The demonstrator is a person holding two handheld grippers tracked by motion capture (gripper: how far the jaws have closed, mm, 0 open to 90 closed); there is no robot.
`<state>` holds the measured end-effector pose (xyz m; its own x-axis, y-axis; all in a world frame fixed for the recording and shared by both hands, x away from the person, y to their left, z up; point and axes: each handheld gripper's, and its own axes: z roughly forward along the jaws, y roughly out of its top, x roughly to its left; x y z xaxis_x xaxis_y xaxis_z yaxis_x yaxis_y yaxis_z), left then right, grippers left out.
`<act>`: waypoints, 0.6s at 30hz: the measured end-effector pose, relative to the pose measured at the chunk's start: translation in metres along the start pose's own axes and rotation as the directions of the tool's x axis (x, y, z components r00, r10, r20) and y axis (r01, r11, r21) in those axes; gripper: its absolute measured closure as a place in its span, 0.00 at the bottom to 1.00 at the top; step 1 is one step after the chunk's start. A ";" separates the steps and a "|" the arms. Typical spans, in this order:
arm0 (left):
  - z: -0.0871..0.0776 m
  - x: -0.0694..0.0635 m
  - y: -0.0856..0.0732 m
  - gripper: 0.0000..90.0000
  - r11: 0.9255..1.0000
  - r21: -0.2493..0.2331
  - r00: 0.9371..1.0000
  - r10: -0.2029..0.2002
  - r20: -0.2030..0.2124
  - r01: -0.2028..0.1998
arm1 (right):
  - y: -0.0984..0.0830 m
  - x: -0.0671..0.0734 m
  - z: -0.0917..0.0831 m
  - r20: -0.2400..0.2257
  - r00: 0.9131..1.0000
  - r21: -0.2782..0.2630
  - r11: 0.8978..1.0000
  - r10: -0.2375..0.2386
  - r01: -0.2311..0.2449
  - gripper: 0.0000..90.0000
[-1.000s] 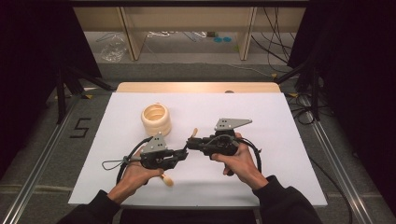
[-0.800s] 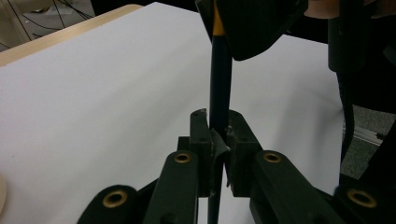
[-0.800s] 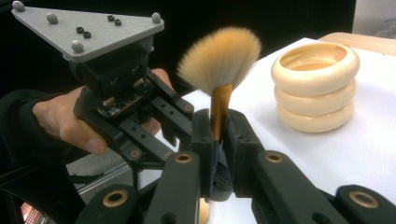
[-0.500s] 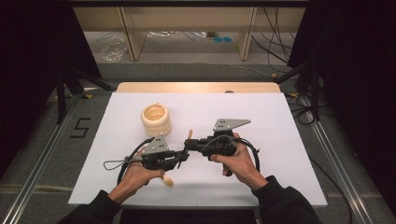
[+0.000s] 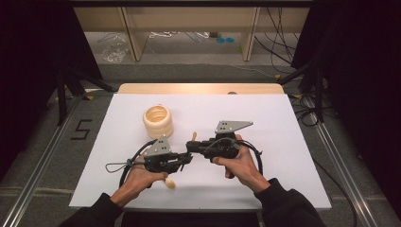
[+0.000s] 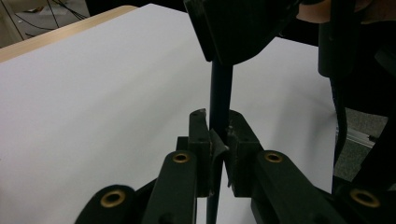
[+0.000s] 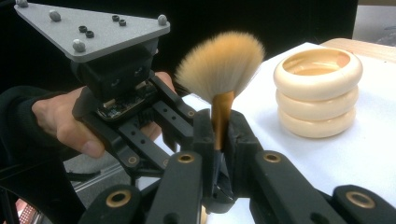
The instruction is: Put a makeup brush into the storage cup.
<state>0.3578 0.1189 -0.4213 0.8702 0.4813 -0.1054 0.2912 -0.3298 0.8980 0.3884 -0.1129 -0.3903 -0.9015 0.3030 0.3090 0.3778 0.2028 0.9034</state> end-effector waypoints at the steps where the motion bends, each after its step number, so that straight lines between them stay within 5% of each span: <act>1: -0.001 -0.001 0.000 0.91 1.000 -0.006 1.000 -0.005 -0.004 0.005 | 0.000 0.000 -0.001 0.015 1.000 0.010 1.000 -0.007 0.007 0.94; 18: -0.003 0.000 0.002 0.91 0.999 -0.035 1.000 -0.004 0.001 0.004 | -0.003 0.000 0.003 0.011 1.000 0.033 0.999 -0.016 0.016 0.94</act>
<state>0.3575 0.1204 -0.4179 0.8692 0.4821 -0.1097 0.2810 -0.2992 0.9119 0.3883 -0.1104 -0.3938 -0.9051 0.3102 0.2909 0.3702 0.2382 0.8979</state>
